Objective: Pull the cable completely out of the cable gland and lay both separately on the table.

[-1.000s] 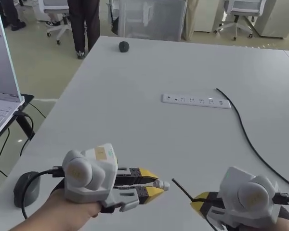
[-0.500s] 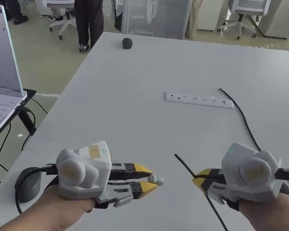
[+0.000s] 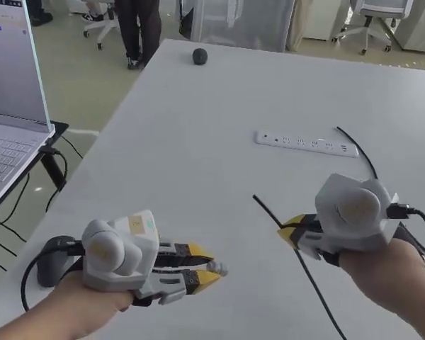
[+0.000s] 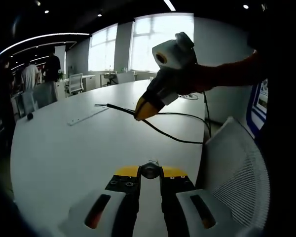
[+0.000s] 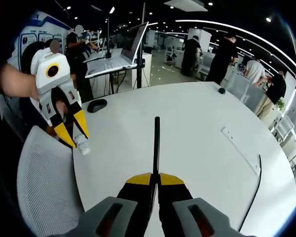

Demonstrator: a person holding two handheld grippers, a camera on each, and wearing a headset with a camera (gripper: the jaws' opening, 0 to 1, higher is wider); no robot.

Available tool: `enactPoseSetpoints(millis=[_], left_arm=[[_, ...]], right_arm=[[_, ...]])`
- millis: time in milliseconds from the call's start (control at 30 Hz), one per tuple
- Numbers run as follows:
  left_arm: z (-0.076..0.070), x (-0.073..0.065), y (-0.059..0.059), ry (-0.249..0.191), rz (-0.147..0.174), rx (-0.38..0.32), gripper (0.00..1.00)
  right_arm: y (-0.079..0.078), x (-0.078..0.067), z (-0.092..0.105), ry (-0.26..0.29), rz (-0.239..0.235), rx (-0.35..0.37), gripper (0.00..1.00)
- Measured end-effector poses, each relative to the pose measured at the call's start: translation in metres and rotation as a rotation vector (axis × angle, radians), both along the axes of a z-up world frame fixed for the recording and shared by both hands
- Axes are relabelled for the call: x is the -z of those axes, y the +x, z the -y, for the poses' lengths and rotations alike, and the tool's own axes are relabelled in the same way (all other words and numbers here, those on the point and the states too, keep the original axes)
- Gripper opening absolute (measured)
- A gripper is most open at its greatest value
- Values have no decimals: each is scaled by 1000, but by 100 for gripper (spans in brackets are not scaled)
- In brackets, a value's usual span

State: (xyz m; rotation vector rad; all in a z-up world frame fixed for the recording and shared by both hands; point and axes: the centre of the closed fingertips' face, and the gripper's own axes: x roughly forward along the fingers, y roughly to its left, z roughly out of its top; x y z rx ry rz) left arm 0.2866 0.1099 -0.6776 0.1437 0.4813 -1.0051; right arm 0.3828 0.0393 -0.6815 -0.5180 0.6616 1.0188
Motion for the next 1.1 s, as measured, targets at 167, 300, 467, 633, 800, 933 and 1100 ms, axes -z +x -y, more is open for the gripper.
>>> enactPoseSetpoints(millis=[167, 300, 467, 633, 800, 933, 1100], left_arm=[[-8, 11, -3, 6, -18, -3, 15], [-14, 14, -3, 1, -26, -14, 15], [-24, 21, -3, -7, -35, -32, 15], [-34, 33, -6, -13, -43, -39, 15], [-43, 55, -9, -12, -74, -51, 15], [-45, 65, -11, -21, -83, -60, 15], [-48, 87, -10, -1, -94, -75, 15]], right_arm=[[21, 8, -15, -25, 15, -8, 0], [46, 4, -29, -10, 53, 8, 0], [60, 7, -55, 18, 71, 18, 0], [46, 38, -78, -52, 26, -62, 0], [30, 68, -99, -109, -55, -137, 0], [24, 86, -106, -153, -97, -176, 0], [17, 104, -114, -199, -131, -223, 0]])
